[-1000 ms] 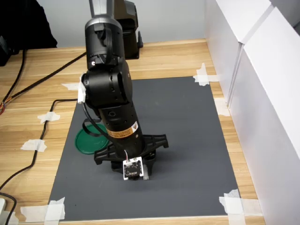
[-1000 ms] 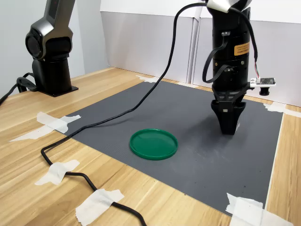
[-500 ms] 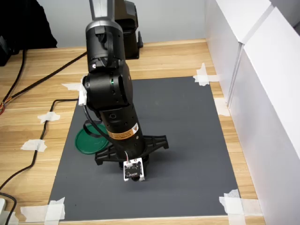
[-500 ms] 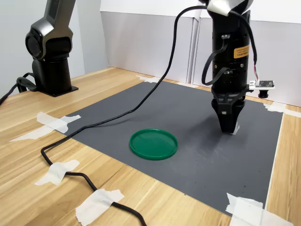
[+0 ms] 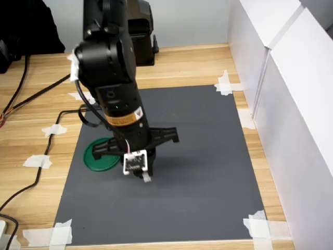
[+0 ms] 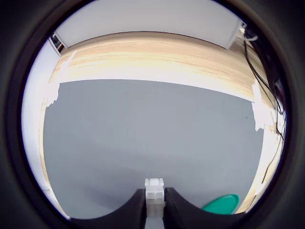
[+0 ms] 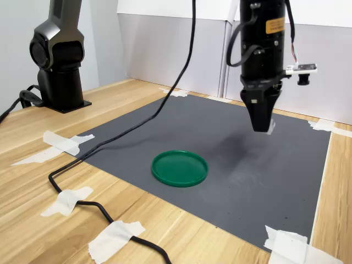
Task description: Grasp a white terminal and put it on the green lid.
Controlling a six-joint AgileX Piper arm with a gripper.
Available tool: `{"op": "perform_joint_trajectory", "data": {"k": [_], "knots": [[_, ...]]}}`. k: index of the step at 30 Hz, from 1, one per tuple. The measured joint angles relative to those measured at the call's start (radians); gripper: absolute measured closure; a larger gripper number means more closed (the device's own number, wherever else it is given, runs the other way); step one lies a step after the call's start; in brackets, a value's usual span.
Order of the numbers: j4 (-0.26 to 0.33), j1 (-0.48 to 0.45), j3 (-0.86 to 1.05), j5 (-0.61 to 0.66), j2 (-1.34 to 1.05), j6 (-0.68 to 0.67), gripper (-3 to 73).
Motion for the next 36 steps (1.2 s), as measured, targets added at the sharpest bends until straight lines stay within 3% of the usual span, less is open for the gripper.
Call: {"op": "perform_joint_trajectory", "data": {"k": [9,16,25,29,36], "knots": [[-0.031,-0.138,0.2,0.052,-0.13,-0.101,59.7],[-0.07,-0.243,0.229,0.01,-0.133,-0.181,59.8],[-0.054,-0.268,0.229,0.014,-0.097,-0.243,57.5],[-0.024,-0.268,0.229,0.007,-0.091,-0.265,47.5],[-0.019,-0.268,0.229,0.006,-0.091,-0.268,23.2]]}}
